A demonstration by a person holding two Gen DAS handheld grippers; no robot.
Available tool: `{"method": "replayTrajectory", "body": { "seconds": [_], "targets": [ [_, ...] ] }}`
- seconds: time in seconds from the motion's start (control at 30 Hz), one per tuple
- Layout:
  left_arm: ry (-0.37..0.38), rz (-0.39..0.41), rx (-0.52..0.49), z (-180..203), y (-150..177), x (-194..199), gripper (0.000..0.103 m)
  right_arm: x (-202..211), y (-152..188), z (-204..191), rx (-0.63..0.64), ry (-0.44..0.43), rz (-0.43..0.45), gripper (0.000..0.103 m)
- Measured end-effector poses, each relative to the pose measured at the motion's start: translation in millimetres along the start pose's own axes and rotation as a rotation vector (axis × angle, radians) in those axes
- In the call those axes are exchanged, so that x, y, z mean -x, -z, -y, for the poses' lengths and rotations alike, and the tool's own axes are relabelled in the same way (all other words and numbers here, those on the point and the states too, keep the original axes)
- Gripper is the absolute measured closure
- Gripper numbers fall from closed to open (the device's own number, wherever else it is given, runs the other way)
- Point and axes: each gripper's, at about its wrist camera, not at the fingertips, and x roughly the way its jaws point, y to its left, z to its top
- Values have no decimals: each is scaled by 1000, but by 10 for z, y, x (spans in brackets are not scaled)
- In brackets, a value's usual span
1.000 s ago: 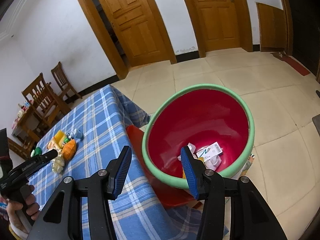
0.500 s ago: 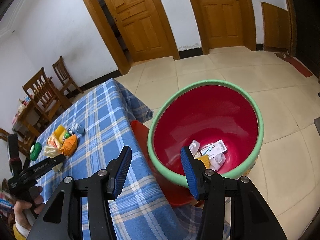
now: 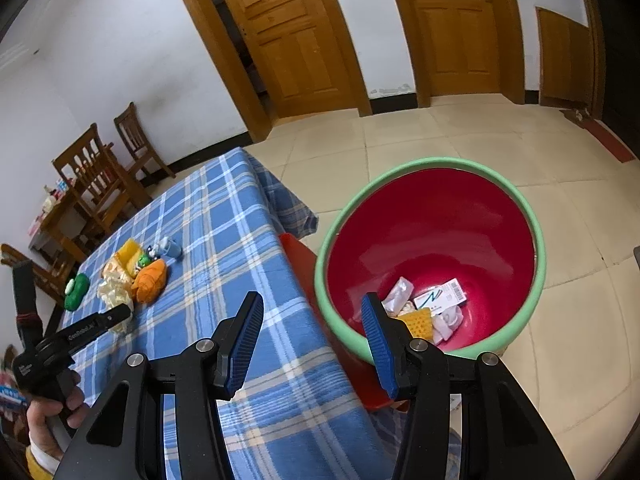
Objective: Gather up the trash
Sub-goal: 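Move the left gripper to the table and grasp the crumpled white tissue, then grasp the orange mesh bag with the right gripper while the left holds the tissue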
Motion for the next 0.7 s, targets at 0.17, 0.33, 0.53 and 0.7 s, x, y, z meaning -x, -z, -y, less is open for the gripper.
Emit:
{"method": "replayTrajectory", "body": {
  "seconds": [0.17,0.33,0.53,0.7],
  "targets": [
    [-20,26,14,-110,1,167,70,-21,-5,-145,34,-22,-5,51],
    [-54,50,41,-292,1,280,70,-57,-24,-342,70,-52,-12,51],
    [-83,67,96,-575,1,363,70,-125,-45,-685,132,-95,-18,51],
    [-107,73,148,-820,22,400,70,-227,-52,-915,158,-123,-36,51]
  ]
}}
